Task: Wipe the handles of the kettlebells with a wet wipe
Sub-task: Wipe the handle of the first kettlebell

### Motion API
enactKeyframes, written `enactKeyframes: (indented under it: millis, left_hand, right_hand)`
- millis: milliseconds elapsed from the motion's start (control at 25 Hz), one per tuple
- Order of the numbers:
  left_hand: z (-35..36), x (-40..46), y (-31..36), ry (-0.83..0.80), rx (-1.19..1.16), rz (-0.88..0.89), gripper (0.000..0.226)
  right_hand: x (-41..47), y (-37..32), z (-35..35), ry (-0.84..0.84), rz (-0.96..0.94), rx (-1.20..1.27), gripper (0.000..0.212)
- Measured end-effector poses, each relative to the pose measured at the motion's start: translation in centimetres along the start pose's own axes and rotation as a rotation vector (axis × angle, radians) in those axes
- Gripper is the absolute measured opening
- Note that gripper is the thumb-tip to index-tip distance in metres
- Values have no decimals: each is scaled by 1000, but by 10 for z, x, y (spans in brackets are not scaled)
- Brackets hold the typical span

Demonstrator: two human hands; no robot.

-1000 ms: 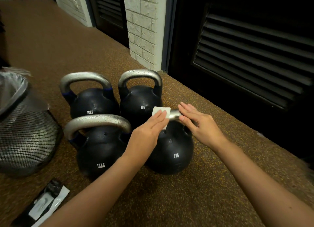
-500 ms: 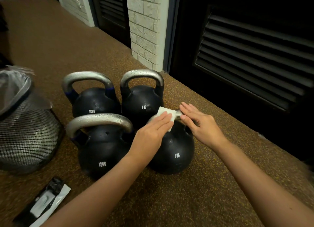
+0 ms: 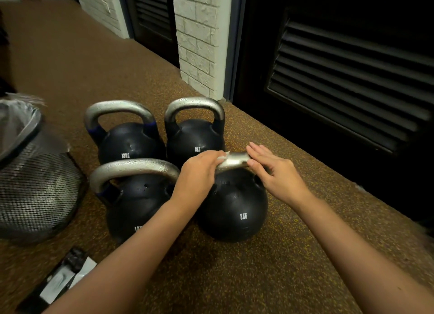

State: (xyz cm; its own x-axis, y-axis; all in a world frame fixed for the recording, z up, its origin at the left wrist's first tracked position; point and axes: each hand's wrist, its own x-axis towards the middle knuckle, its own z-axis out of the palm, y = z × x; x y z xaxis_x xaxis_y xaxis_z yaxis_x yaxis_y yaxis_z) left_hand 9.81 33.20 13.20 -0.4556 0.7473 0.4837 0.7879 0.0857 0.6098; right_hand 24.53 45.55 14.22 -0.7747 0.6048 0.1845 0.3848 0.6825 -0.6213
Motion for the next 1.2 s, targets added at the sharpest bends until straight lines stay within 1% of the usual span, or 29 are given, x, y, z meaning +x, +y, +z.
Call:
enactKeyframes:
  millis: [80,120,240,280,360,480,560,720,760,880,960,1080,1200]
  left_hand:
    - [4,1,2,-40,-31,86,24]
    - [5,2,0,-51,-57,82,24]
    - [0,-4,-14,-18,-136,-58,24]
    - [-2,-8,-17,5,-141,-76,24]
    - [-3,-14,-15,41,-135,-40,26]
    - [0,-18,-9,7,-107,84,31]
    - [3,-22,-12,1,-64,115,34]
    - [0,-21,-23,61,-74,-31,28]
    - [0,-18,-22,62,-69,-32,27]
    - [6,-14,-15,0,-28,95,30]
    - [10,-25,-18,-29,71,217,33]
    - [10,-39,-33,-11,261,353,37]
    - [14,-37,-37,-6,357,477,36]
  right_hand:
    - [1,1,1,4,3,11,43]
    - [0,2,1,1,4,13,43]
    - [0,2,1,-8,1,2,44]
    - [-1,2,1,-7,1,0,43]
    - [-1,1,1,7,2,14,43]
    - [-1,0,2,16,7,30,43]
    - [-1,0,1,9,4,21,44]
    - [-1,-2,0,5,13,18,44]
    - [0,-1,0,5,19,23,44]
    - [0,-1,1,0,24,14,44]
    - [0,-1,1,-2,21,0,44]
    - [-1,-2,1,-6,16,-7,44]
    - [0,-4,-1,-6,21,5,42]
